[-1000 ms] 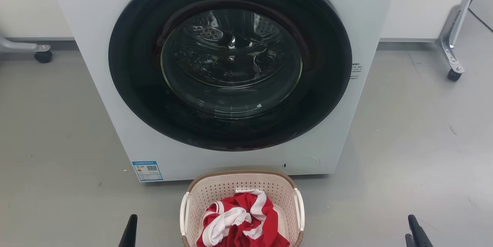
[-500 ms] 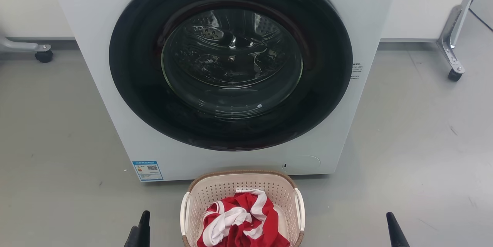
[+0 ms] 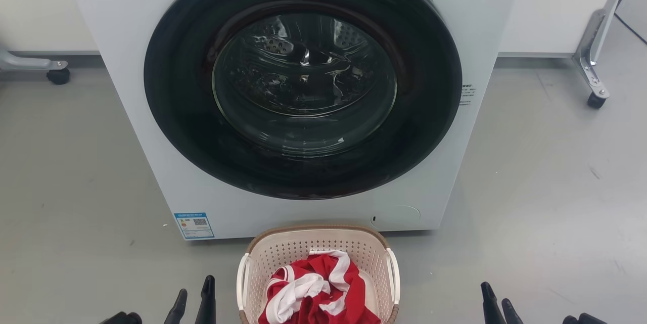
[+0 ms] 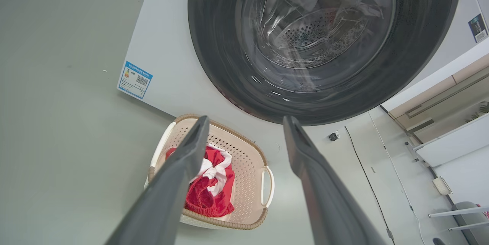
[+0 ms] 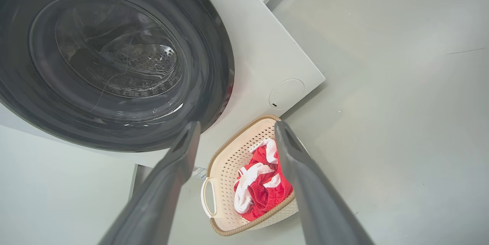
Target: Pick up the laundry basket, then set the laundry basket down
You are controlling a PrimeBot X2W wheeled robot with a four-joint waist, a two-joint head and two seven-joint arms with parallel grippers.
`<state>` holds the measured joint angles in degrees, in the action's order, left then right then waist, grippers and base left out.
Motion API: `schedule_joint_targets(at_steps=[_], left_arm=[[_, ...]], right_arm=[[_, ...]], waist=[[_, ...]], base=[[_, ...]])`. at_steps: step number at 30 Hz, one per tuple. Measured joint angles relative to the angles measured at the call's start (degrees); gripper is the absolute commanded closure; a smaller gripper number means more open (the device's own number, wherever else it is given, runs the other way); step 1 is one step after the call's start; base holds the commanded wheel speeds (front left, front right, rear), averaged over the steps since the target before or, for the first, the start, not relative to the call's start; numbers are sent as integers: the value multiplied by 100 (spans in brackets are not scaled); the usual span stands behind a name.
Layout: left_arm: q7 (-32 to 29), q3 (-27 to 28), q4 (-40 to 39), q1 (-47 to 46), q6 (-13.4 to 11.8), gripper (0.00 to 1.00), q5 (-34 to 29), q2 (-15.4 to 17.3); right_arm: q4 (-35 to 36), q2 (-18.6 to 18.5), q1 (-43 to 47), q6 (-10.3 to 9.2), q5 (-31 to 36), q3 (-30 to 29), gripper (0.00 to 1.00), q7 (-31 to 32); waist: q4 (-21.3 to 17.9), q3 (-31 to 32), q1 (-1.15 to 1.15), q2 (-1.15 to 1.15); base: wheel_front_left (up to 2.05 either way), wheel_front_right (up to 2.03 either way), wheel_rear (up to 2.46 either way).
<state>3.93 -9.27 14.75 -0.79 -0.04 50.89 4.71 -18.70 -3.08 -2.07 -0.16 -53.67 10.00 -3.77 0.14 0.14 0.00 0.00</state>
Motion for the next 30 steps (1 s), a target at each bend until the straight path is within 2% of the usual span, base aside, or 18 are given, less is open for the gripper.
schedule_joint_targets(at_steps=[11,30], left_arm=[[243,-253,-15,20,-169,0,-1229,46],[655,-445,0,209,-454,0,-2782,69]], right_arm=[[-27,-1,35,-180,1054,364,0,-254],[-63,4,153,-444,2618,742,0,-653]], waist=[[-3,47,0,0],[-14,72,0,0]], base=[[0,0,0],[0,0,0]])
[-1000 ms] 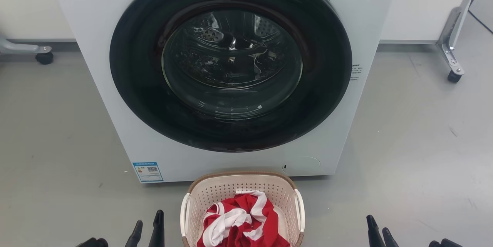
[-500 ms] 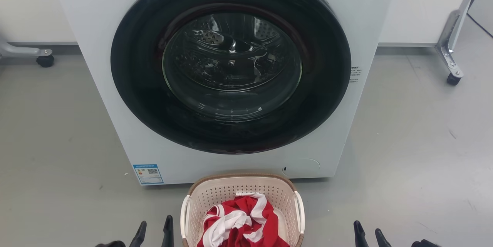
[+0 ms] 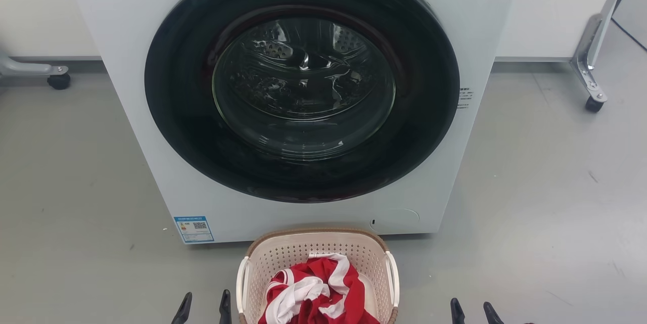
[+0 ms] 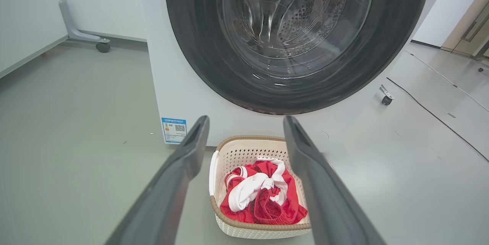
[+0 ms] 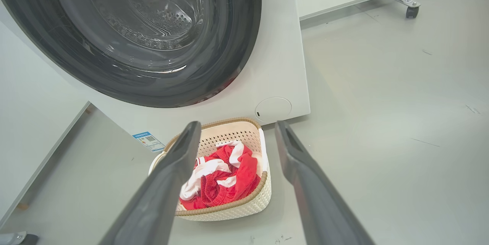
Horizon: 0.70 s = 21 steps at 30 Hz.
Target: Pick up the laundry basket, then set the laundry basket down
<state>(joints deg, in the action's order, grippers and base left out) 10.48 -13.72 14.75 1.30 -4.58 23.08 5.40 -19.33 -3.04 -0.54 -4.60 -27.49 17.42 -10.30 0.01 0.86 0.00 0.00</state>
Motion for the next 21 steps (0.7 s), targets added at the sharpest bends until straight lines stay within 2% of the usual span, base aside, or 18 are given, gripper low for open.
schedule_joint_targets(at_steps=[17,21], left_arm=[[359,-143,1,48,-233,0,-1348,-3],[382,-134,18,99,-254,0,-1427,-8]], right_arm=[[0,3,16,-249,1376,363,0,-352],[0,4,21,-254,1511,392,0,-398]], waist=[[-22,-7,0,0],[-30,-10,0,0]], base=[[0,0,0],[0,0,0]])
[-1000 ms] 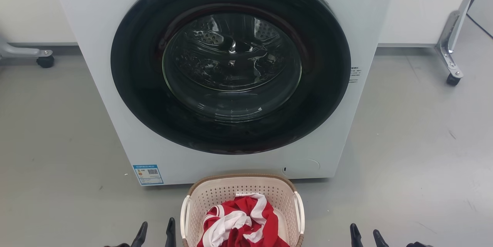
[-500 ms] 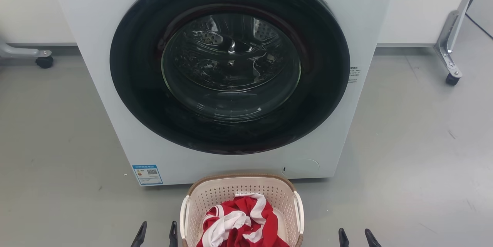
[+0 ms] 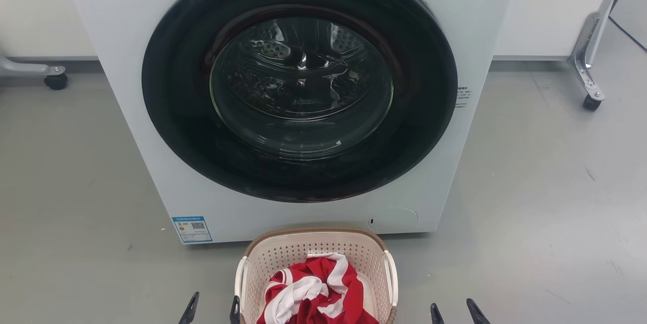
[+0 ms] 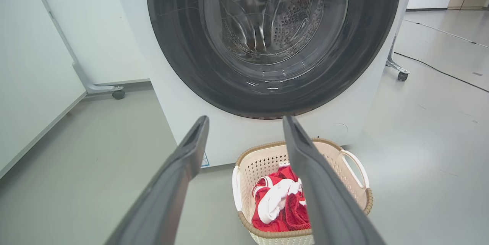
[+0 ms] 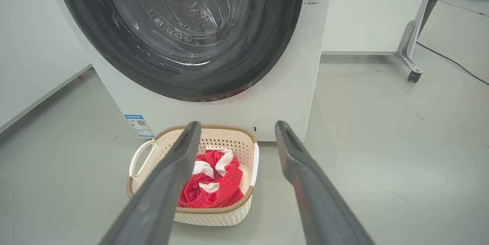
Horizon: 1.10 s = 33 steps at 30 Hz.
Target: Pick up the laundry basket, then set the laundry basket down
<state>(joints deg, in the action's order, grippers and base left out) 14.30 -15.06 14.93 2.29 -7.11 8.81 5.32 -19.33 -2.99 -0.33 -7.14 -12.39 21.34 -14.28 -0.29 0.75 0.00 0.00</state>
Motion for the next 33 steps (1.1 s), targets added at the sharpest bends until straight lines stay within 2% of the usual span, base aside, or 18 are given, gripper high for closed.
schedule_joint_targets(at_steps=[33], left_arm=[[0,157,104,29,-1,0,10,-82]], right_arm=[[54,7,7,0,-37,-75,0,0]], waist=[[1,-47,0,0]], base=[[0,0,0]])
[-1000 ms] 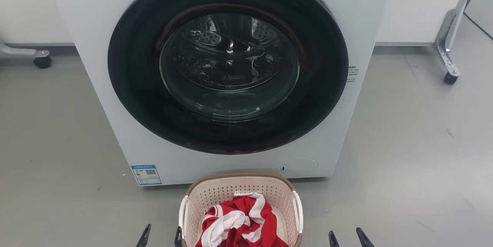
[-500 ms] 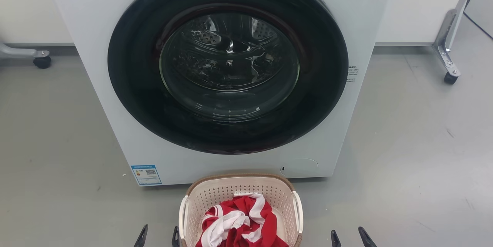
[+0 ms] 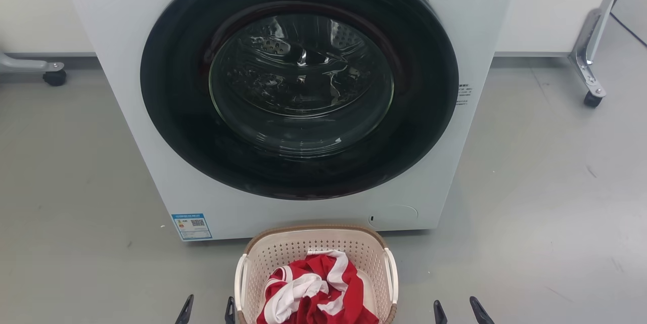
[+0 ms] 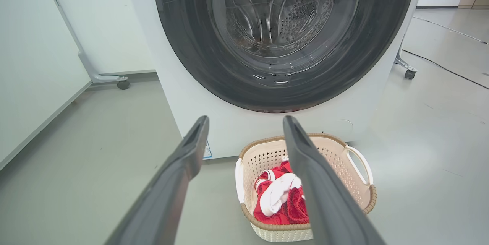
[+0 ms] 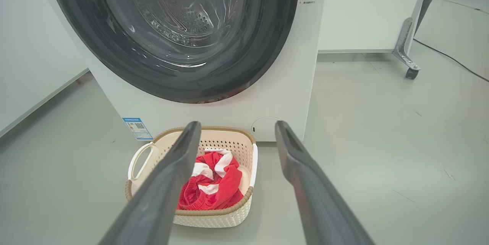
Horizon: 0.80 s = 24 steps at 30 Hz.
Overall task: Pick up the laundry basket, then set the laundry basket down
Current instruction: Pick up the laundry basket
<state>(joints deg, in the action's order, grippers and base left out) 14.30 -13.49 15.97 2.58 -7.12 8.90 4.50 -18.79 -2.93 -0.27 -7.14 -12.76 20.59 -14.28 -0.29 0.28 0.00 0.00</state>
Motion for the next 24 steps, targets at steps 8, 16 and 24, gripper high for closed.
schedule_joint_targets(at_steps=[8,16,24], left_arm=[[0,-12,3,-42,0,0,-2,-8],[0,49,100,-588,2,0,-2,-23],[1,212,430,-1325,57,0,70,-49]], right_arm=[[110,5,63,0,-290,-35,0,0],[21,7,-520,0,-283,-204,0,-1],[-212,2,-1283,64,-280,-310,0,-1]], waist=[[10,-199,0,0],[3,-666,2,0],[-28,-1359,2,0]], base=[[0,0,0],[0,0,0],[0,0,0]])
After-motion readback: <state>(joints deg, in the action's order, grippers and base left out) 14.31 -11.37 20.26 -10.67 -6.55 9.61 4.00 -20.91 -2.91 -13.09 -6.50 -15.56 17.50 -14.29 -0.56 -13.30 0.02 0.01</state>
